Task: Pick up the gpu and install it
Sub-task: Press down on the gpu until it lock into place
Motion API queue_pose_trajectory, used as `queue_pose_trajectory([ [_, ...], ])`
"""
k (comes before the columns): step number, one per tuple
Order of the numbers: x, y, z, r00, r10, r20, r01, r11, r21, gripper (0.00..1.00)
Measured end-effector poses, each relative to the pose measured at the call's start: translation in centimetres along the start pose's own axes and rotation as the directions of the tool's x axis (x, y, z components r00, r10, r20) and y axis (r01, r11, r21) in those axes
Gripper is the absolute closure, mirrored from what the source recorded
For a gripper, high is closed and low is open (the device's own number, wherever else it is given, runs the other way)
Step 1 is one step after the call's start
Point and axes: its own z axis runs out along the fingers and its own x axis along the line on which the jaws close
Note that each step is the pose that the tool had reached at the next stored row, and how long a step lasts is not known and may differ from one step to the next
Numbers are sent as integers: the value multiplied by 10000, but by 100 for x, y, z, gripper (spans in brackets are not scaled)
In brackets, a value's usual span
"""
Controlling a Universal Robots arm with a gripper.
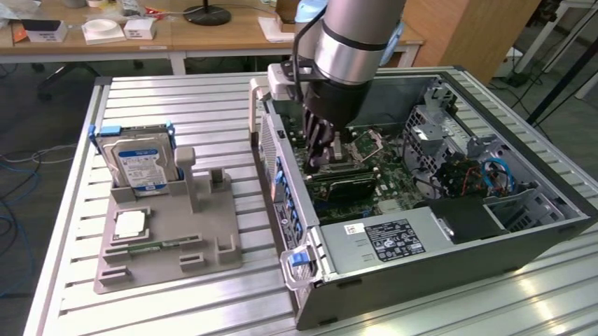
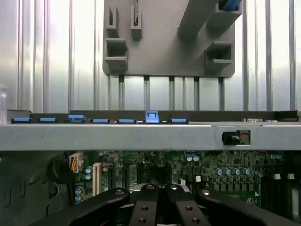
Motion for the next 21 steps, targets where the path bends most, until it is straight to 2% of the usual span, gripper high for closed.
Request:
queue_pose_trajectory([
  [4,1,76,77,10000,54,4,-54,10000,16,89],
  [13,2,106,87,10000,95,5,-95,10000,14,89],
  [15,3,107,87,9999,98,-19,-98,10000,16,89],
  [19,3,108,87,9999,106,-110,-106,9999,18,89],
  [21,3,114,87,9999,108,-121,-108,9999,19,89],
])
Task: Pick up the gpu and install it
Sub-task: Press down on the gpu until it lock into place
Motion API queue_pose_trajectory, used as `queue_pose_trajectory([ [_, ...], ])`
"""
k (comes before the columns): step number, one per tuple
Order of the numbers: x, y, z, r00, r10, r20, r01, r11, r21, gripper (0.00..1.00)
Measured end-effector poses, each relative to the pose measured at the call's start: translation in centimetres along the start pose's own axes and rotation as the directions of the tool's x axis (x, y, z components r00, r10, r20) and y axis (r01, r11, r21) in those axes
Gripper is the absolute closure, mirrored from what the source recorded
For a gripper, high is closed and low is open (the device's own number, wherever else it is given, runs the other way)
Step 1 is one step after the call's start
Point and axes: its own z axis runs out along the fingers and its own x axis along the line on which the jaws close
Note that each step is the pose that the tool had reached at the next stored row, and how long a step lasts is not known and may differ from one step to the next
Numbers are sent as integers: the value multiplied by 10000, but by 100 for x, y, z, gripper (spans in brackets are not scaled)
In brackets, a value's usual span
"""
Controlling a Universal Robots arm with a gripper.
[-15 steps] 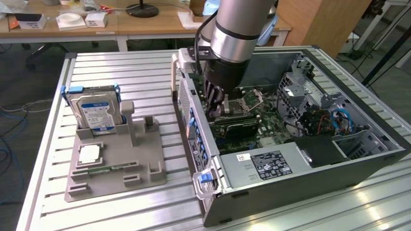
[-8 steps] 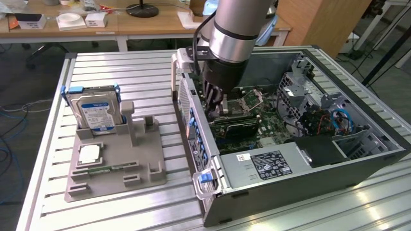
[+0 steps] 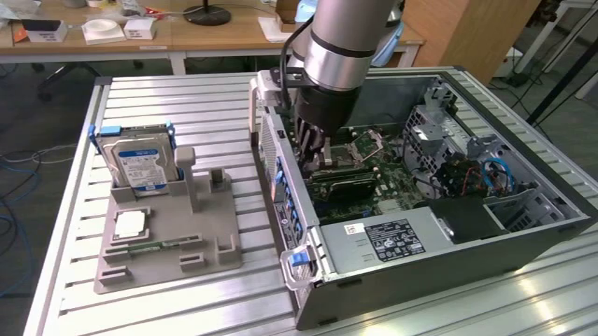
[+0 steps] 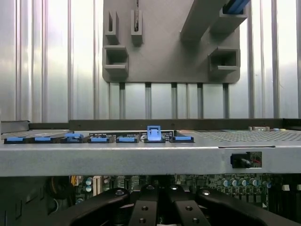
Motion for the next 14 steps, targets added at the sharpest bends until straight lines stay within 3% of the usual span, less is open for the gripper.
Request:
queue_pose_trajectory([
  [14,-22,13,-11,10000,9,5,-9,10000,-1,89],
])
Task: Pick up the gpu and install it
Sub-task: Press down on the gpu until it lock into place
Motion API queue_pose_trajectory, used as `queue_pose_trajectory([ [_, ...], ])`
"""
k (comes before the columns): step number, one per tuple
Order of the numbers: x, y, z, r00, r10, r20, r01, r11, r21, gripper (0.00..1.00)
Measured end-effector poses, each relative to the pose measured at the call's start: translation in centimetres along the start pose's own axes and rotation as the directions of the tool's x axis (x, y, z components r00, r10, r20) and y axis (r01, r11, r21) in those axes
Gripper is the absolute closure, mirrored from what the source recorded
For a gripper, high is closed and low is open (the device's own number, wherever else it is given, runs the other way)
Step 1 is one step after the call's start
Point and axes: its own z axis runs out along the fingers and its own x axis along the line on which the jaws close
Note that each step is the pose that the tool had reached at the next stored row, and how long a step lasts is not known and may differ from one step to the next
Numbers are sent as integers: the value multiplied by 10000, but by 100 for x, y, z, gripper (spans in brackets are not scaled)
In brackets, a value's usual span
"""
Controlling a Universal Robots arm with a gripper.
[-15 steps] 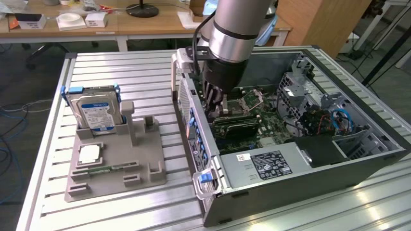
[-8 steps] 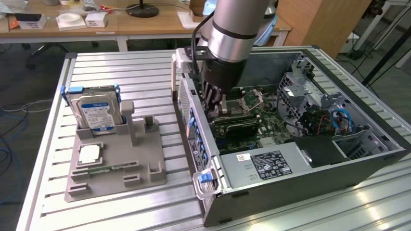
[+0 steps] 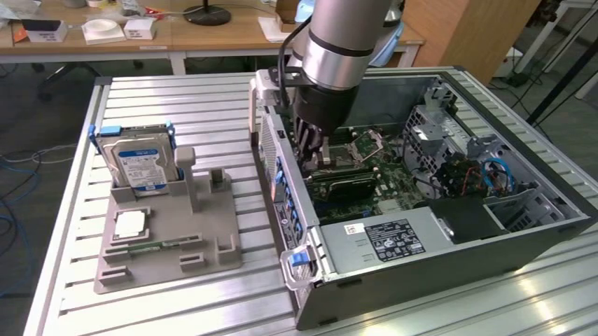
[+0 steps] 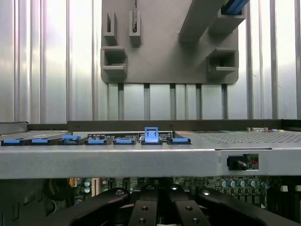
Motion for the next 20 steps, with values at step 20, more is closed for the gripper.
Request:
queue_pose_trajectory([
  [20,5,71,-5,9999,134,5,-134,9999,21,89],
])
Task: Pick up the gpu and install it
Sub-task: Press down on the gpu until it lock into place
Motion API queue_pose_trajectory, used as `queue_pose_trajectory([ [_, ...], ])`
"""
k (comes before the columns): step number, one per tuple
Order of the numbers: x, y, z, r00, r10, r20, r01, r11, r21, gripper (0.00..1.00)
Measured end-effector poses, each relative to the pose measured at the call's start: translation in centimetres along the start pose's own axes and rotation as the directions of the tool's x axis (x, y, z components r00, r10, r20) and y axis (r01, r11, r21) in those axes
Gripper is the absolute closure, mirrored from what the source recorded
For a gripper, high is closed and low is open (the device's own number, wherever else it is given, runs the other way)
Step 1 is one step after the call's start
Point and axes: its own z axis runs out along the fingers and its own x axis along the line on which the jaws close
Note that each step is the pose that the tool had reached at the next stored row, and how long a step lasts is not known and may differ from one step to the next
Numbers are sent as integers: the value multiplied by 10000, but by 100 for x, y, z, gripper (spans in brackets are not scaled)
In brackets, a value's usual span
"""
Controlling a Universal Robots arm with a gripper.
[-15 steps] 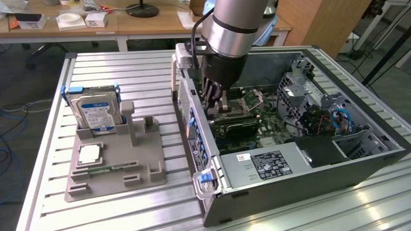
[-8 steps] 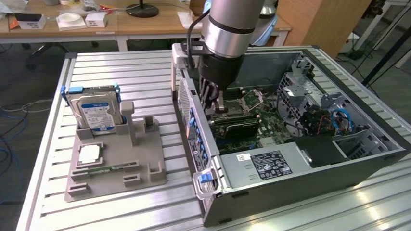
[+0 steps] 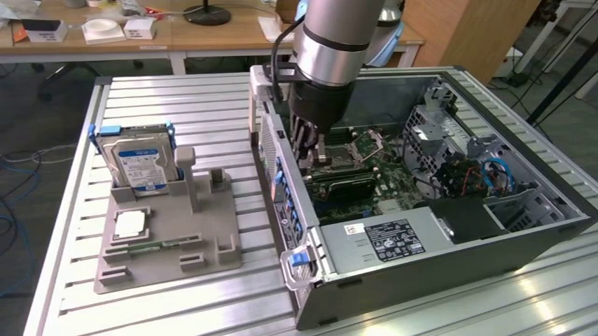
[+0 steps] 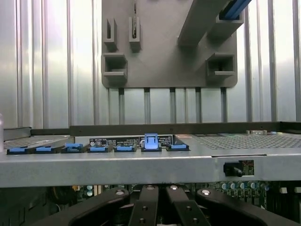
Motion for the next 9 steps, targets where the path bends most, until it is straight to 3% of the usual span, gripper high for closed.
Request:
queue_pose_trajectory([
  [5,-9,-63,-14,10000,2,53,-2,10000,20,89],
  [9,-12,-134,-30,10000,1,48,-1,10000,31,89],
])
